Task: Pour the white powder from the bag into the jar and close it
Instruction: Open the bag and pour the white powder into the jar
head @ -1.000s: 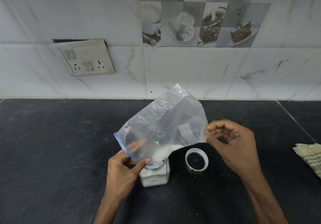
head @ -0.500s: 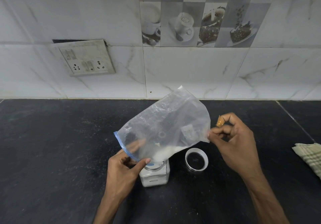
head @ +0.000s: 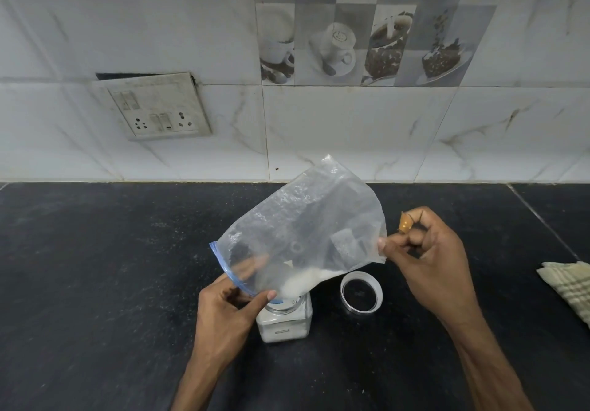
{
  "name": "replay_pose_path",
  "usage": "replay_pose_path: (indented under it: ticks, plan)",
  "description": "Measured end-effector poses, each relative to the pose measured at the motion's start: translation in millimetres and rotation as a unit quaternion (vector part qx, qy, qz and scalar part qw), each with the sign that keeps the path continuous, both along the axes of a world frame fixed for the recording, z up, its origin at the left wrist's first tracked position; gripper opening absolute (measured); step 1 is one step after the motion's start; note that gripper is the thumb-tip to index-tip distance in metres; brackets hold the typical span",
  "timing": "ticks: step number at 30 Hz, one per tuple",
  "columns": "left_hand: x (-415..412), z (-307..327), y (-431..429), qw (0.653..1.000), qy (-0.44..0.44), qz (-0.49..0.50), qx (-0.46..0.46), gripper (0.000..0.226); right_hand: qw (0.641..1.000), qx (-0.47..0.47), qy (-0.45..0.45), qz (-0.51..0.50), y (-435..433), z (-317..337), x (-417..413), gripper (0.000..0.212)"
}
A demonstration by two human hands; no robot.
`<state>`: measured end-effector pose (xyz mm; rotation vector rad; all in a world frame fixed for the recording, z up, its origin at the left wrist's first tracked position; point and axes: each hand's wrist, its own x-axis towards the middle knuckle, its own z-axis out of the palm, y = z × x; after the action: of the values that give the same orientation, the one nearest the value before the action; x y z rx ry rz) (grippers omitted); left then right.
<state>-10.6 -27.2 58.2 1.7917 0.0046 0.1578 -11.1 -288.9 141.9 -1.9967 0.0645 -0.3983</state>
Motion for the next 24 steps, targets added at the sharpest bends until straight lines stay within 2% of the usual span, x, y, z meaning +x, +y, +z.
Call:
replay_pose_path:
  ticks: [4, 8, 12, 19, 24]
  plan:
    - [0.0, 2.0, -0.3, 1.0, 0.006, -0.001, 0.003, 0.051, 1.0, -0.001, 0.006, 0.008, -2.7, -1.7, 1.7, 0.036]
    - [0.1, 1.7, -0.2, 1.0, 0.019, 0.009, -0.001, 0.033, 1.0, 0.006, -0.007, -0.007, -3.3, -2.3, 0.7, 0.047]
    - [0.5, -0.2, 0.5, 1.0, 0.021, 0.006, -0.003, 0.028, 1.0, 0.013, -0.004, -0.008, -1.5, -1.4, -0.1, 0.049]
    - [-0.5, 2.2, -0.5, 1.0, 0.017, 0.007, -0.003, 0.049, 0.999, 0.026, 0.032, 0.005, -3.1, 1.0, -1.8, 0.038]
    - [-0.5, 3.8, -0.9, 1.0, 0.017, 0.004, -0.004, 0.053, 0.995, 0.008, 0.091, 0.05, -6.1, 3.8, -2.6, 0.034]
